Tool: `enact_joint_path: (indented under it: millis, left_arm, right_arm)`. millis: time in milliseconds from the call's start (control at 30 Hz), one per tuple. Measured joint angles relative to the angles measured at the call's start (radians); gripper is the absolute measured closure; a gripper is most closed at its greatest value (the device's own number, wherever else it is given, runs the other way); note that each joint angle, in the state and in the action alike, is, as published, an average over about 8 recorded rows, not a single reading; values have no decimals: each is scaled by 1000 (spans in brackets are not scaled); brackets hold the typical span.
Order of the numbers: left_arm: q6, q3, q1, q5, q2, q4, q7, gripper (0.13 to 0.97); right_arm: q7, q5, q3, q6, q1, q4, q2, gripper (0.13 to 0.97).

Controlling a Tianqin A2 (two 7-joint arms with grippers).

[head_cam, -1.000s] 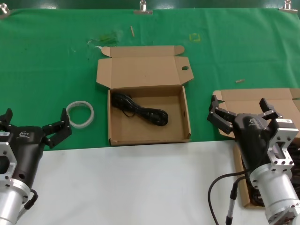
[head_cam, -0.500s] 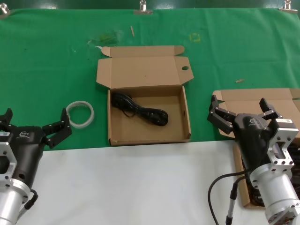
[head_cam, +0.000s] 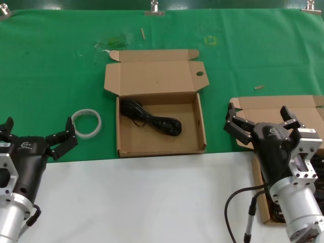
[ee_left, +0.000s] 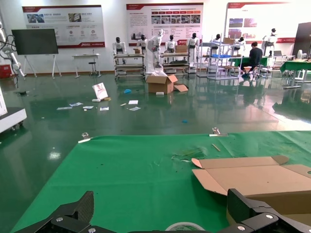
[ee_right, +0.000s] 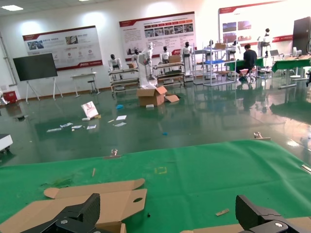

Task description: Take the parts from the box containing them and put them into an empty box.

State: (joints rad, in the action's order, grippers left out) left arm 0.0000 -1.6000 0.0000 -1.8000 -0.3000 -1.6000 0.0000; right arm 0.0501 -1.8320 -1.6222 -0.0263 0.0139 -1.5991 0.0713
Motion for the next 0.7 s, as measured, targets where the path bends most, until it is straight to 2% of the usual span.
enact_joint_path:
  millis: [700]
  left_arm:
    - [0,0,0,0,0,0,0,132]
  right_arm:
    - [0,0,0,0,0,0,0,129]
